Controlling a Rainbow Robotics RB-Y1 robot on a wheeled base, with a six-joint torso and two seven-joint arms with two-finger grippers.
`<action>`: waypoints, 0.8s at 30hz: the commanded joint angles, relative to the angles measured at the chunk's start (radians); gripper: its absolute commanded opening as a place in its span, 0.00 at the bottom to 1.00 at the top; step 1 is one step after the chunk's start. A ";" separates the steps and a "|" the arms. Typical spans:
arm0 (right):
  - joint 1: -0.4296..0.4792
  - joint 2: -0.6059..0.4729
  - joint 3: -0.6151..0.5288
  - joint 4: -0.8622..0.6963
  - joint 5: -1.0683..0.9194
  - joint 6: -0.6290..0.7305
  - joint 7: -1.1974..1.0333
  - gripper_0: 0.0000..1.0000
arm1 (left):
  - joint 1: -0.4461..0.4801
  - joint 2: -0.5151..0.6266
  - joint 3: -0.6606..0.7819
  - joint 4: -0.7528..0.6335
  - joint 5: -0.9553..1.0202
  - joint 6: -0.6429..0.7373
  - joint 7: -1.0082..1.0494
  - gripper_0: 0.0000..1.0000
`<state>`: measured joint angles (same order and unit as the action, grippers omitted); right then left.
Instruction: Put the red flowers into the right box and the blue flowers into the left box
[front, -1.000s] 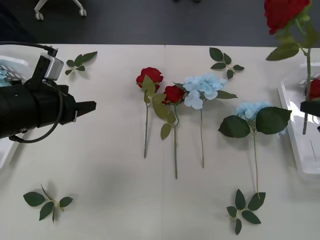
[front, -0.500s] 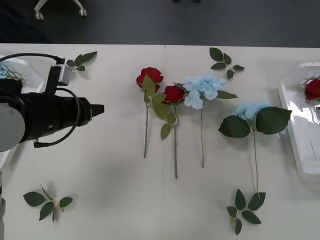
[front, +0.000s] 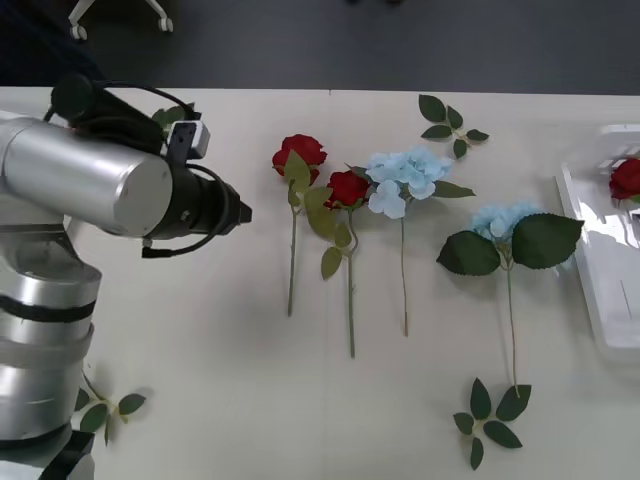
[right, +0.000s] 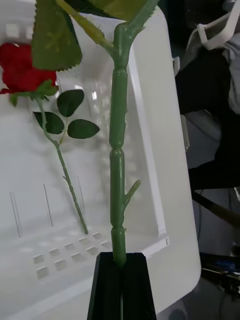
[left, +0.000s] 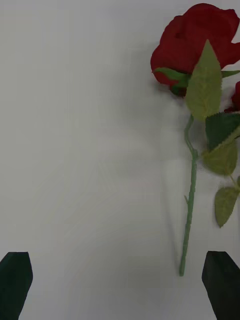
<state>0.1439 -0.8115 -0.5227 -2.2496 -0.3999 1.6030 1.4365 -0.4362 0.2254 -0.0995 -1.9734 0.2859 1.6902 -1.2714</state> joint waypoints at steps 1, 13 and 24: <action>0.011 -0.029 0.023 0.070 0.044 -0.051 -0.042 0.00 | -0.068 -0.080 0.018 0.088 -0.054 0.002 0.023 1.00; 0.002 -0.047 0.098 0.243 0.070 -0.175 -0.054 0.00 | -0.256 -0.126 -0.016 0.442 -0.099 -0.101 0.029 1.00; -0.006 -0.047 0.148 0.288 0.069 -0.267 -0.050 0.00 | -0.289 -0.144 -0.057 0.614 -0.099 -0.282 0.029 1.00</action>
<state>0.1441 -0.8127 -0.3725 -1.9522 -0.3354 1.3453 1.4342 -0.6925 0.0942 -0.1305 -1.3748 0.1922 1.4386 -1.2692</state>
